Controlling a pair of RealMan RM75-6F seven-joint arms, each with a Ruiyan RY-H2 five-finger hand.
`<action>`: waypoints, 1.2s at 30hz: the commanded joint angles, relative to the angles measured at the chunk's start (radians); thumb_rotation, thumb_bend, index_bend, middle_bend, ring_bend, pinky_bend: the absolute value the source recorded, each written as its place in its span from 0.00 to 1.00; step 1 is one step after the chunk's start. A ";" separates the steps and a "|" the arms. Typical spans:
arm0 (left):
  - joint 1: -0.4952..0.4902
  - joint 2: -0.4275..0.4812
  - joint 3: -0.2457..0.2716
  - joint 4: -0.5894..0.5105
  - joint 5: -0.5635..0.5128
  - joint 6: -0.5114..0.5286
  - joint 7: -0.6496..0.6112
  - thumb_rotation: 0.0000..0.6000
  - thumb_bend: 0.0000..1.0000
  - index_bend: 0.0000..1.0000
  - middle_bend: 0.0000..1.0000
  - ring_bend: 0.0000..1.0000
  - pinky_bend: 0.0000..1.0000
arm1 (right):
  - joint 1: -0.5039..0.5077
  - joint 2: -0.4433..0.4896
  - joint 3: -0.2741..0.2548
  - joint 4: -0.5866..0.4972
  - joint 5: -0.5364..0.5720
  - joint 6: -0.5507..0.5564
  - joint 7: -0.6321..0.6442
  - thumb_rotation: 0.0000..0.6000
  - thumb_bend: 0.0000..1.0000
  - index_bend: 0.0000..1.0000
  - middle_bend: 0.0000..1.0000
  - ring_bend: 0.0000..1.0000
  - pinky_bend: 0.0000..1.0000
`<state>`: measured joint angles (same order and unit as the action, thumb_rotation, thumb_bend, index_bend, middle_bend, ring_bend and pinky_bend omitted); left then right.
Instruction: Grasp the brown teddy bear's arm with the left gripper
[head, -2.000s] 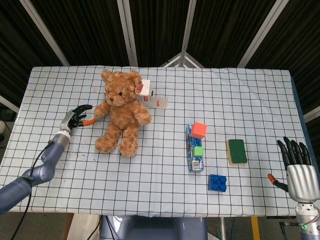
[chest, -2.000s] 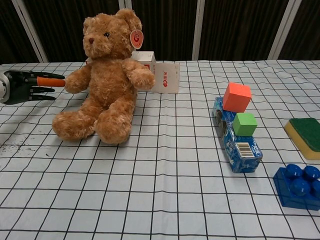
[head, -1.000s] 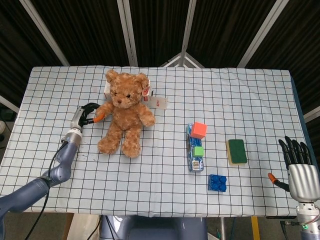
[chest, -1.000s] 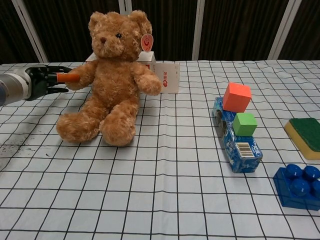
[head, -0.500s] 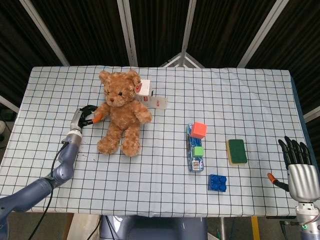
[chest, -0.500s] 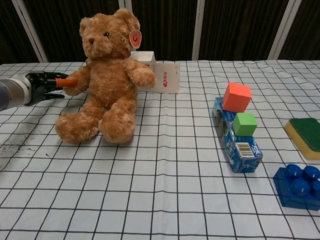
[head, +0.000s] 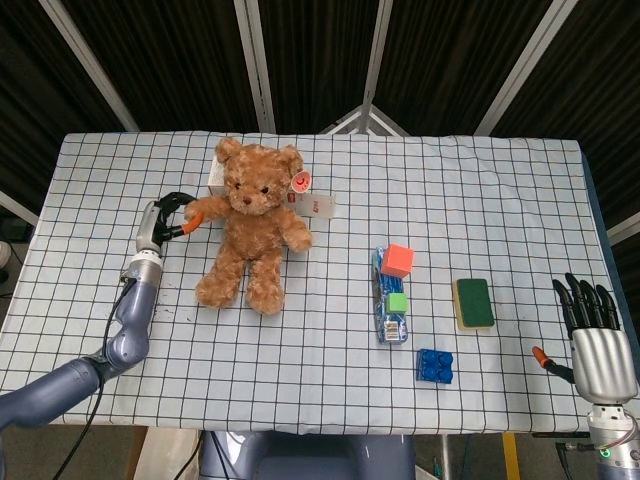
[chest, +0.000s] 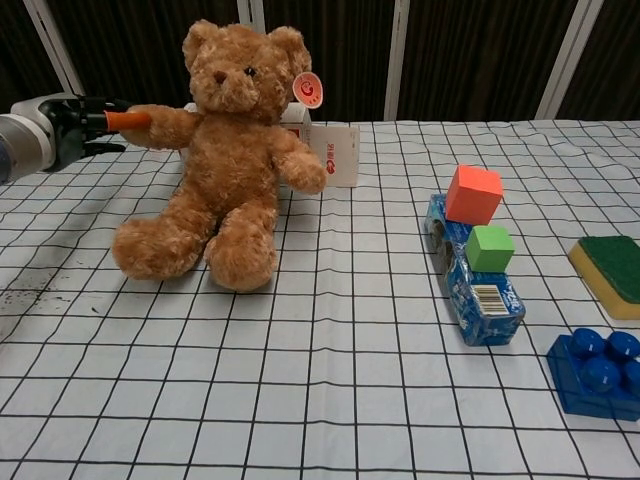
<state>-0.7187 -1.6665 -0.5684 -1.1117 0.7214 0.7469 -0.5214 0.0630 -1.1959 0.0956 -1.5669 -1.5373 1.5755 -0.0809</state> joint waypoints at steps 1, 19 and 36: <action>0.007 0.009 0.013 0.012 -0.025 -0.016 0.026 1.00 0.44 0.44 0.40 0.02 0.10 | 0.000 0.000 -0.001 -0.001 0.000 -0.001 -0.001 1.00 0.15 0.00 0.00 0.00 0.00; -0.002 -0.008 0.015 0.090 -0.045 -0.107 0.039 1.00 0.44 0.44 0.41 0.02 0.10 | 0.001 -0.004 0.000 -0.008 0.006 -0.004 -0.018 1.00 0.15 0.00 0.00 0.00 0.00; 0.031 0.015 0.021 0.067 -0.021 -0.110 0.009 1.00 0.43 0.44 0.41 0.02 0.10 | 0.002 0.000 -0.006 -0.015 0.002 -0.012 -0.017 1.00 0.15 0.00 0.00 0.00 0.00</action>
<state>-0.6872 -1.6453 -0.5515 -1.0576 0.7076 0.6477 -0.5097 0.0646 -1.1963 0.0901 -1.5819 -1.5351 1.5636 -0.0979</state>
